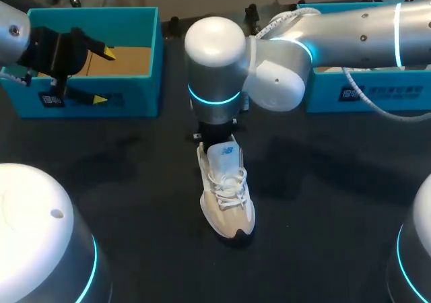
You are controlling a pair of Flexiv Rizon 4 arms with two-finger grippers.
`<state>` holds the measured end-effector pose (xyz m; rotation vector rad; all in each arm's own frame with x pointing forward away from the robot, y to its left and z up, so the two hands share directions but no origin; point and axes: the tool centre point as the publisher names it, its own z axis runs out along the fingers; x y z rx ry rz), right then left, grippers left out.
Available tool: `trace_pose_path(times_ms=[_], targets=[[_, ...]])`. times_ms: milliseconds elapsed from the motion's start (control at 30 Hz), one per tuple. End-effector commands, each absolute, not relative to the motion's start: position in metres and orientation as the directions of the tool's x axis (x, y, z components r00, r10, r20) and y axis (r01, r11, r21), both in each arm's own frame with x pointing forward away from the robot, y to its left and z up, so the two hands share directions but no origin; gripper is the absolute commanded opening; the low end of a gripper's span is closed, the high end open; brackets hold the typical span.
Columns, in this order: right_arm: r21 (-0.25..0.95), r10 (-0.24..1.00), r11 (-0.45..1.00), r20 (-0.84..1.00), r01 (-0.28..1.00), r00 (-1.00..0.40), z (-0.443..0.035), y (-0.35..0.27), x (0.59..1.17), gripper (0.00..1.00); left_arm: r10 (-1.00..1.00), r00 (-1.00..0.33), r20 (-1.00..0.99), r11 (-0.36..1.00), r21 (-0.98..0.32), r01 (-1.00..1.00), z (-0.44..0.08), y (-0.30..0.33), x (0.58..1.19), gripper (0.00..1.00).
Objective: Take the shoe out of the shoebox, open the shoe tongue, remove and reinsert the insole, then place the shoe into the shoebox
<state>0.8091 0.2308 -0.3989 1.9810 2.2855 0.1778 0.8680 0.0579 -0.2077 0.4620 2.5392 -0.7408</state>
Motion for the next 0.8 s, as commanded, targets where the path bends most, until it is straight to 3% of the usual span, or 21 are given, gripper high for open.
trace_pose_path(times_ms=[33, 300, 800], targets=[[0.15, 0.991, 0.137, -0.015, 0.979, -0.137, -0.399, 0.233, 0.808, 0.0, 0.188, -0.841, -0.507, 0.801, -0.417, 0.429, -0.207, 0.058, 0.867, 1.0], [0.125, 0.99, 0.132, -0.058, 0.983, -0.126, -0.38, 0.229, 0.797, 0.0, 0.188, -0.841, -0.507, 0.801, -0.417, 0.429, -0.207, 0.058, 0.867, 1.0], [-0.046, 0.993, 0.116, -0.006, 0.992, -0.116, -0.415, 0.219, 0.784, 0.0, 0.188, -0.841, -0.507, 0.801, -0.417, 0.429, -0.207, 0.058, 0.867, 1.0]])
